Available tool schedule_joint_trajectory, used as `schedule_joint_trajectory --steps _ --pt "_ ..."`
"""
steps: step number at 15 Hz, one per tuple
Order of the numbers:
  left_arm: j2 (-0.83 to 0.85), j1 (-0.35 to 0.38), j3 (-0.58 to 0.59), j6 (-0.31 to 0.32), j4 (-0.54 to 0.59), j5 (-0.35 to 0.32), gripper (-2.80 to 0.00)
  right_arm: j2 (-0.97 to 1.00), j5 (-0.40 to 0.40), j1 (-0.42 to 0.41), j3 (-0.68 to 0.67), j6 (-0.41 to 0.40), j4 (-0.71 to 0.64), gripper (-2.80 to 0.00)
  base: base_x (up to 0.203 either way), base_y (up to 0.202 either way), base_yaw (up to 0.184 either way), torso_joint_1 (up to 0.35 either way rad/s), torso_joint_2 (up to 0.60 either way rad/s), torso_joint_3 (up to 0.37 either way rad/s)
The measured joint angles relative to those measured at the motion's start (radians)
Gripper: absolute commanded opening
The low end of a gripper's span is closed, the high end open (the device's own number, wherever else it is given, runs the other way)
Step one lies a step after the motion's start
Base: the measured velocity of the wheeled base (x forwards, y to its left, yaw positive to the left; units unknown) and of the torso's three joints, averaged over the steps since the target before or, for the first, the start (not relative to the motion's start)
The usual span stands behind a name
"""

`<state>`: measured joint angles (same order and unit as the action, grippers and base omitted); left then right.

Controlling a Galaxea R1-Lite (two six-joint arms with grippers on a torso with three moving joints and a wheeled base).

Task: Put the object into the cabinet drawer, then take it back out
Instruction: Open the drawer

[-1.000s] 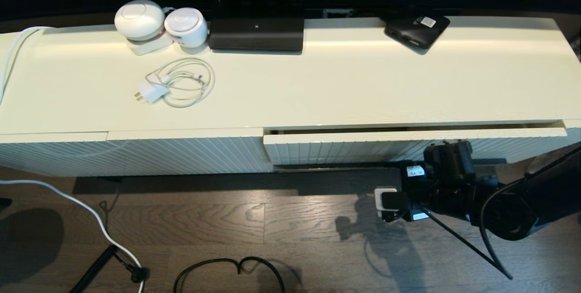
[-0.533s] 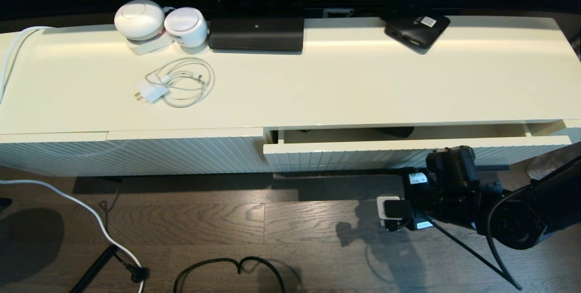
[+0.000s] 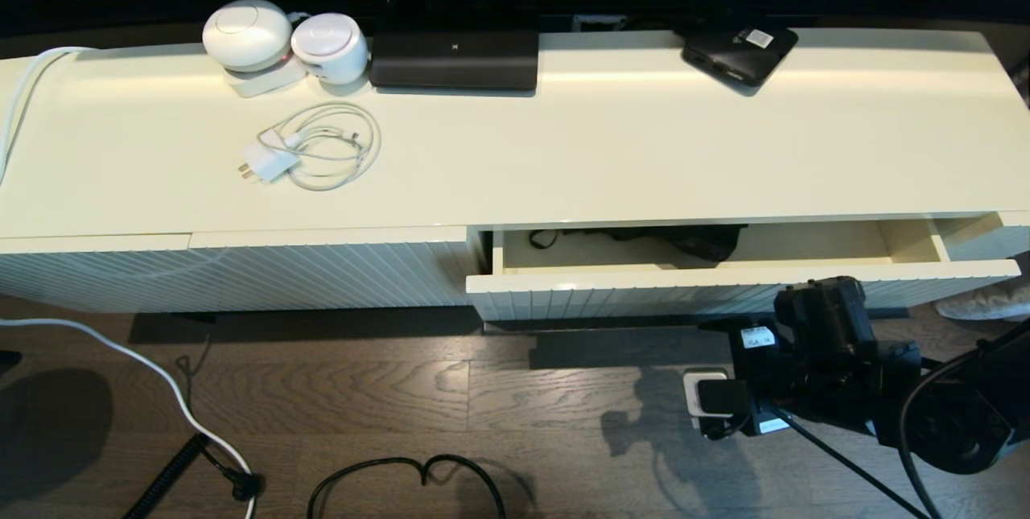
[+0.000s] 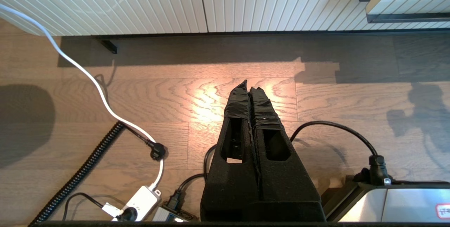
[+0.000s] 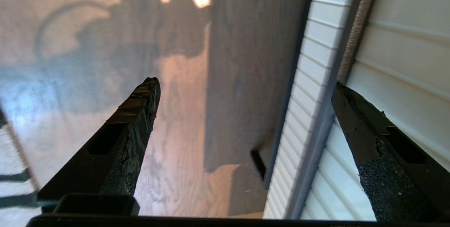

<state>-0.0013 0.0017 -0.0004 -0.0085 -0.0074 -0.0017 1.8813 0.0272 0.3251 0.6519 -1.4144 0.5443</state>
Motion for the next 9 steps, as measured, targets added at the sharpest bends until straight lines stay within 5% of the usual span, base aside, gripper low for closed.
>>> schedule_joint_trajectory --steps 8,9 --pt "0.000 0.000 0.000 0.000 0.000 0.000 -2.80 -0.060 0.000 0.007 -0.088 0.001 -0.001 0.00 0.000 0.000 0.000 0.000 0.00 0.000" --pt "0.000 -0.001 0.000 0.000 0.000 0.000 -2.80 -0.083 -0.001 0.012 -0.101 0.003 -0.008 -2.80 0.000 0.000 0.000 0.000 0.00 0.000"
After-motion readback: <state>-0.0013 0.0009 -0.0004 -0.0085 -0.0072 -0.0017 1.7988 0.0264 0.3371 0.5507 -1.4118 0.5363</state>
